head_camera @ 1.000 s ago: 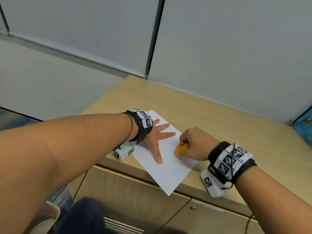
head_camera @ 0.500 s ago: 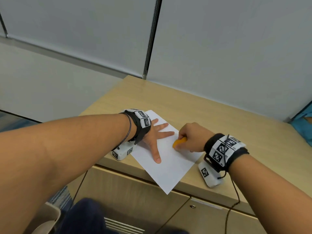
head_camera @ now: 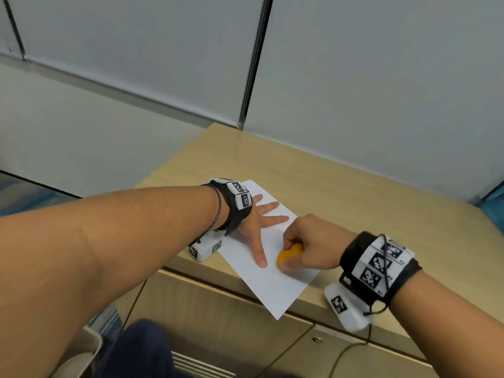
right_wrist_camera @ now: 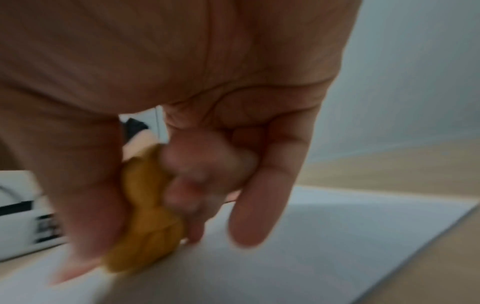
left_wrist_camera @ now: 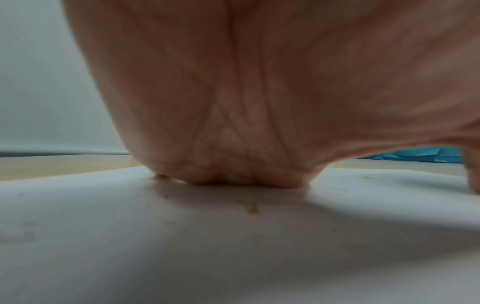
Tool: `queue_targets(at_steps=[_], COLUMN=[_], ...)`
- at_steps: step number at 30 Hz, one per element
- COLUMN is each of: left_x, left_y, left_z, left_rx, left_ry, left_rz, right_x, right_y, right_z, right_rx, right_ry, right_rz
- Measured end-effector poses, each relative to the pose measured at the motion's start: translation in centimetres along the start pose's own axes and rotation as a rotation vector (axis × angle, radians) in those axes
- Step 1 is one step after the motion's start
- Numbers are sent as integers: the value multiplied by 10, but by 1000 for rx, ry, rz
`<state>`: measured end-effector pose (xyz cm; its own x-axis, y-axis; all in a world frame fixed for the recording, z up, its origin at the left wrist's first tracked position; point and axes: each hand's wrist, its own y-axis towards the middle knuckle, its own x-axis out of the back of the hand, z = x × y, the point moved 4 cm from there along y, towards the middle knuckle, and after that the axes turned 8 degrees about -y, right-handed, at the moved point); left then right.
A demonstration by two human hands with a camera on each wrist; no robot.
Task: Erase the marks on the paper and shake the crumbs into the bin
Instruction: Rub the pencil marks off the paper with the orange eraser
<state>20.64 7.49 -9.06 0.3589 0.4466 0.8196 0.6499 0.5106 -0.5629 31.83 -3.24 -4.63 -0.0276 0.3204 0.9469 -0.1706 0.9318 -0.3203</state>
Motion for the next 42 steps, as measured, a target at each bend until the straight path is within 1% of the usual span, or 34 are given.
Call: queue_targets(at_steps=[3, 4, 5, 7, 8, 10, 12, 13, 14, 17, 18, 19, 22, 23, 26, 27, 28, 31, 32, 33, 36, 37, 40, 42], left_x=[0, 0, -1, -2, -2, -2, -2, -3, -3, -2, -2, -2, -2, -2, -1, -1, -1, -1, -1, -1, 0, 0, 1, 1], left_y=[1, 2, 2, 3, 2, 2, 3, 4, 5, 4, 3, 3, 4, 4, 1, 0, 0, 2, 2, 2, 1, 1, 0, 0], left_z=[-2, -2, -1, 0, 0, 0, -1, -1, -1, 1, 1, 0, -1, -1, 0, 0, -1, -1, -1, 0, 0, 0, 0, 1], left_rx=[-6, -5, -3, 0, -1, -4, -6, -7, -6, -3, -4, -5, -6, -6, -9, -11, -11, -6, -6, -6, -14, -15, -9, -9], left_ry=[-2, 1, 7, 16, 16, 4, -7, -6, -3, 5, 4, 3, 10, 11, 9, 8, 7, 14, 15, 15, 16, 19, 8, 14], left_rz=[-16, -22, -26, -24, -24, -19, -19, -22, -24, -19, -17, -15, -21, -21, -4, -4, -7, -25, -27, -26, -2, -1, -12, -29], right_x=[9, 7, 4, -3, -4, 3, 10, 10, 7, -1, 0, 3, 9, 8, 2, 3, 7, 14, 12, 8, -1, 0, 8, 10], right_y=[4, 4, 2, -3, -4, -1, 3, 4, 4, -1, -1, 1, 5, 5, 1, 2, 5, 10, 10, 10, 7, 8, 12, 14], right_z=[-31, -33, -28, -6, -2, -15, -33, -35, -30, 0, 1, -6, -25, -21, 10, 11, 5, -22, -21, -15, 10, 10, -8, -13], right_rx=[-152, -170, -145, -37, -18, -99, -201, -218, -194, -42, -46, -84, -192, -179, -44, -46, -79, -223, -228, -201, -62, -66, -172, -201], right_ry=[11, 17, 20, 26, 45, 46, 23, 20, 10, -14, -18, -22, -12, -17, -52, -57, -65, -60, -48, -37, -7, 16, 97, 63], right_rz=[-117, -139, -129, -63, -30, -46, -130, -156, -150, -51, -38, -53, -140, -138, -41, -21, -24, -113, -132, -128, -75, -64, -43, -69])
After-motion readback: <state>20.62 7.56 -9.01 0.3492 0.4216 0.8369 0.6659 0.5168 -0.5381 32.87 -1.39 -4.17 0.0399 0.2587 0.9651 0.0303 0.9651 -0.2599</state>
